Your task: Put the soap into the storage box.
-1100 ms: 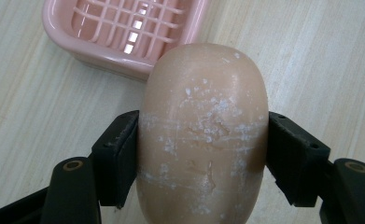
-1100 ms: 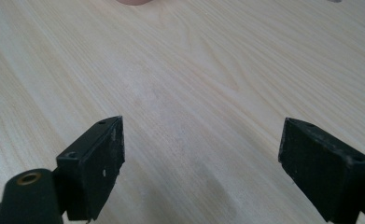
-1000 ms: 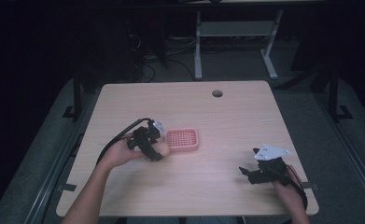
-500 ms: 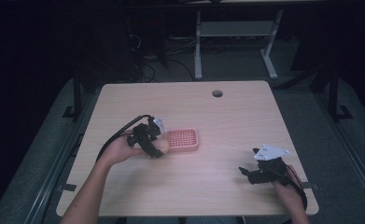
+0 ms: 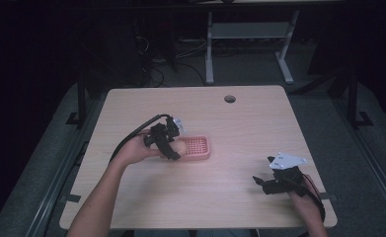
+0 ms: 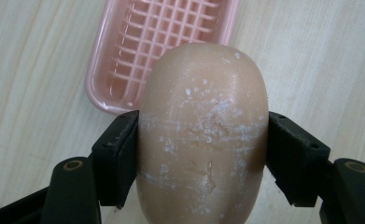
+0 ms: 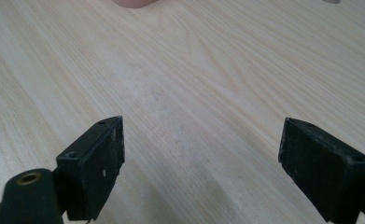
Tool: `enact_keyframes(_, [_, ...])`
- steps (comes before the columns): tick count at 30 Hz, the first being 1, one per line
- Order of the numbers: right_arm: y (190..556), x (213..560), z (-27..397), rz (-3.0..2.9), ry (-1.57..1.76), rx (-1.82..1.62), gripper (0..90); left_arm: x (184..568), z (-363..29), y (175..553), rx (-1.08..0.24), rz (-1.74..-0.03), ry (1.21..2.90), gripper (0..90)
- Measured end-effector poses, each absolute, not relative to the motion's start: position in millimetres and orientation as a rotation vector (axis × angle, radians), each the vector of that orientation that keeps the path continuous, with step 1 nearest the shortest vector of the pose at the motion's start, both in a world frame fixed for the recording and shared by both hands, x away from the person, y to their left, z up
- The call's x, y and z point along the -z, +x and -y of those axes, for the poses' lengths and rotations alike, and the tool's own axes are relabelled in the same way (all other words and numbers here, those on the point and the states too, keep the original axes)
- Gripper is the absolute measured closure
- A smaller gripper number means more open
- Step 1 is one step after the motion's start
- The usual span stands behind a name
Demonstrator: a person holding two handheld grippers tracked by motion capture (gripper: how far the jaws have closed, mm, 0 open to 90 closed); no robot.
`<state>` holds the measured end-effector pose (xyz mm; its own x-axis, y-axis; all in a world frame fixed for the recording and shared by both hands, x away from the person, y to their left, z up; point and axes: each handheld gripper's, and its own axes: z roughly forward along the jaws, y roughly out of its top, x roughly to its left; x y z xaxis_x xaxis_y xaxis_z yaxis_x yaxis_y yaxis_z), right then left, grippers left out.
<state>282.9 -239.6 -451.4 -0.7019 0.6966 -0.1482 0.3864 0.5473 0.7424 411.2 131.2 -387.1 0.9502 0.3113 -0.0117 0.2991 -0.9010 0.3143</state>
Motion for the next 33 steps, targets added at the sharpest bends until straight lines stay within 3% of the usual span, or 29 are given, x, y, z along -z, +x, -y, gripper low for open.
enact_keyframes(33, [282.9,451.3,242.3,-2.347,0.890,-0.997,13.8,379.0,-93.8,444.1,-0.054,-0.395,2.812,31.6])
